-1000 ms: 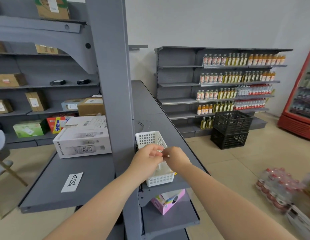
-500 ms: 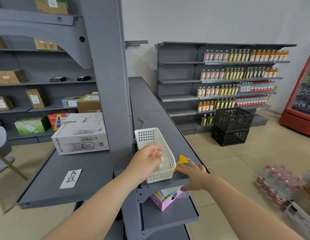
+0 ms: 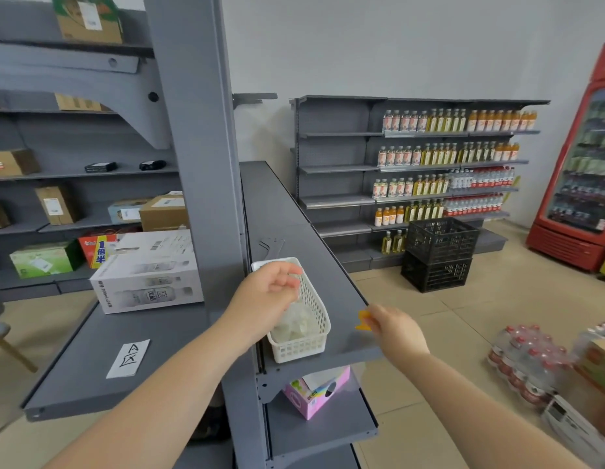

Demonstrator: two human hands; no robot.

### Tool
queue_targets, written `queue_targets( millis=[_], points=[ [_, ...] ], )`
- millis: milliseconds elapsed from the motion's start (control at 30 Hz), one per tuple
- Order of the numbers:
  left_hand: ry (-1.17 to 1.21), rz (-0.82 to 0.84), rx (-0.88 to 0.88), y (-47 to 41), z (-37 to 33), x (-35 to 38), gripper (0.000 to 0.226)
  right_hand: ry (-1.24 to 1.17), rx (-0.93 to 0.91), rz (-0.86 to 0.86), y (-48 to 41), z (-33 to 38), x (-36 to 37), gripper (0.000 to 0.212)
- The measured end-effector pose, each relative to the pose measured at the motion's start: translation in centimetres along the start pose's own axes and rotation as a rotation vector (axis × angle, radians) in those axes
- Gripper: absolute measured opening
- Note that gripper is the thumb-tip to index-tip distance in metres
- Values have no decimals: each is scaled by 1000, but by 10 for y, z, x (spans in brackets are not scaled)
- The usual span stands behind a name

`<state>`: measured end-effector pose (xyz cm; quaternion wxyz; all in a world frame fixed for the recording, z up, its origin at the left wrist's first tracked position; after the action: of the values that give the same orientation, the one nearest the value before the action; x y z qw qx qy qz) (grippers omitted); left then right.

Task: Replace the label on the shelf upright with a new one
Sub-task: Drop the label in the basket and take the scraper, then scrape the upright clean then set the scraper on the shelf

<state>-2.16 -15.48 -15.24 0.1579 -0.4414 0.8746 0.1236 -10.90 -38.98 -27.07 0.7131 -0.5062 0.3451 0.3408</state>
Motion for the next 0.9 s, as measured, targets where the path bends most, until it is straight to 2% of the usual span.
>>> queue_targets(
  millis=[67,133,267,400,533,633,800,900],
  points=[
    [-74,8,80,12,-17,-6,35,-306,194,-178,-18,3,-33,16],
    [-142,-7,162,25,-38,-17,40,-435,202,-320,-44,21,-78,15],
    [-163,-53,298,52,-89,-63,40,-586,12,-436,-102,84,-177,11],
    [-137,-112,353,77,-129,-122,38,-706,-220,-548,-142,157,-262,10],
    [-216,-352,424,88,-150,-180,46,-696,-428,-559,-170,226,-310,6],
    [-332,-505,466,89,-160,-204,66,-667,-543,-551,-182,268,-321,9],
    [-911,-811,394,63,-163,-205,122,-532,-621,-543,-199,309,-318,10],
    [-1082,-913,363,42,-155,-200,137,-459,-643,-574,-207,318,-316,11]
  ],
)
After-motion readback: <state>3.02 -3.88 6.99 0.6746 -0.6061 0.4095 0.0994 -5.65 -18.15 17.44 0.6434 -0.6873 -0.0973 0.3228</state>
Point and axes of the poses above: each hand's wrist, its own y-axis away from the middle knuckle, its own x-axis out of the palm, z = x × y, the point moved 5 cm from there along -y, towards the middle knuckle, and after that the axes turned 15 degrees about -x, right-handed, at the moved point
